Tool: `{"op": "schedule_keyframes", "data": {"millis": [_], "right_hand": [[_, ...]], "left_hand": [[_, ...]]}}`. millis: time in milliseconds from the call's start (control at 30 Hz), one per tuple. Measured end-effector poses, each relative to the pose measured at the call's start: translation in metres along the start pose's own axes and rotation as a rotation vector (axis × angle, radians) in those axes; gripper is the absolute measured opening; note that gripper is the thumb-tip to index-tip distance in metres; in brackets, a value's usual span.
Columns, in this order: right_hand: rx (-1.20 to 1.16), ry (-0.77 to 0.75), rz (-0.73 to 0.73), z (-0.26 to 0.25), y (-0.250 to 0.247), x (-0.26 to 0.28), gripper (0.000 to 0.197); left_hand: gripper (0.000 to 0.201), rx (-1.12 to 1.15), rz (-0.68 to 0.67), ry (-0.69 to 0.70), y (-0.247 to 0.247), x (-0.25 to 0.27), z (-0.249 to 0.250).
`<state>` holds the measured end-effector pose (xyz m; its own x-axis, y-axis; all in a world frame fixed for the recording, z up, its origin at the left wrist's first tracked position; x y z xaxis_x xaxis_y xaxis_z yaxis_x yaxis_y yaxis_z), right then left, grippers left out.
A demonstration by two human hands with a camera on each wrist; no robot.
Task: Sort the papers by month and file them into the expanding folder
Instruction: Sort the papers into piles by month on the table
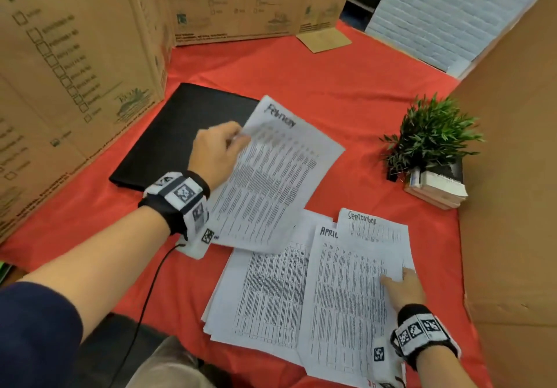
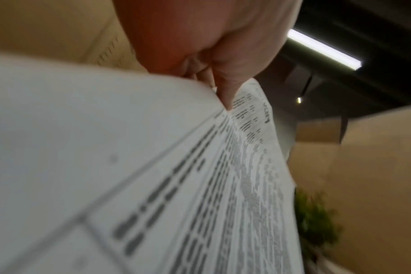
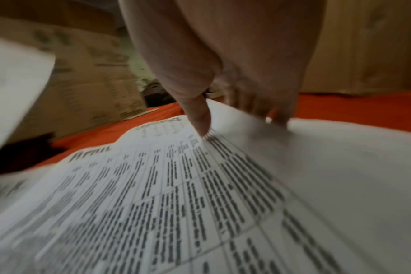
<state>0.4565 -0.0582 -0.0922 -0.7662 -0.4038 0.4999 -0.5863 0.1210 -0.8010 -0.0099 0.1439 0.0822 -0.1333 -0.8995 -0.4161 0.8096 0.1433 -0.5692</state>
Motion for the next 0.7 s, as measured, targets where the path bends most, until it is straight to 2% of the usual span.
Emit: {"op": "schedule_keyframes", "data": {"millis": [67,100,133,200,267,333,367,467,533,600,633,700], "right_hand": [[0.013,-0.081,0.138,-0.024,-0.018,0.021,0.072],[-0.050,-0.163,0.160,-0.044,-0.027,0.038,0.078],[-0.164,-0.252,0.115,-0.068,-0.033,0.057,0.079],[-0.442,-0.386,-0.151,-0.115,-0.035,0.093,0.076],[-0.628,-0.445,-0.415,-0.152,-0.035,0.123,0.072],[-0.671,-0.467,-0.529,-0.173,-0.037,0.137,0.053],[-0.672,-0.462,-0.539,-0.175,-0.036,0.138,0.042],[-0.599,-0.422,-0.407,-0.151,-0.035,0.117,0.019],[-0.587,-0.325,-0.389,-0.115,-0.025,0.091,0.017],[-0.585,-0.192,-0.401,-0.075,-0.011,0.067,0.015],[-0.582,-0.133,-0.407,-0.057,-0.004,0.058,0.015],[-0.578,-0.038,-0.419,-0.027,0.009,0.047,0.018]], "left_hand": [[0.023,0.089,0.086,0.010,-0.017,-0.016,0.005],[0.025,0.150,0.122,0.004,-0.021,-0.023,0.005],[0.029,0.231,0.148,-0.019,-0.022,-0.029,0.004],[0.041,0.369,0.139,-0.078,-0.012,-0.034,0.003],[0.040,0.393,0.056,-0.098,0.013,-0.029,0.010],[0.030,0.386,-0.036,-0.103,0.043,-0.014,0.023],[0.030,0.369,-0.072,-0.106,0.058,-0.003,0.026],[0.041,0.151,-0.187,-0.170,0.087,0.039,0.019],[0.036,-0.131,-0.390,-0.280,0.099,0.072,-0.003],[0.046,-0.387,-0.657,-0.345,0.108,0.106,-0.023],[0.056,-0.453,-0.771,-0.354,0.113,0.122,-0.029],[0.067,-0.500,-0.888,-0.377,0.120,0.142,-0.038]]}}
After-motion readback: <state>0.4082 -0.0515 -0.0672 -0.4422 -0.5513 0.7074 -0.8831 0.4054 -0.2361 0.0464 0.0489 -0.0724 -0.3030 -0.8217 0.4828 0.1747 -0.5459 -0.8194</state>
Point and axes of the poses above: each hand's wrist, its own x-axis away from the middle knuckle, its own y-axis out of the palm, z = x × y, the point moved 10 cm from there along -x, towards the middle knuckle, and after that the axes turned 15 degrees about y, right-handed, at the moved point
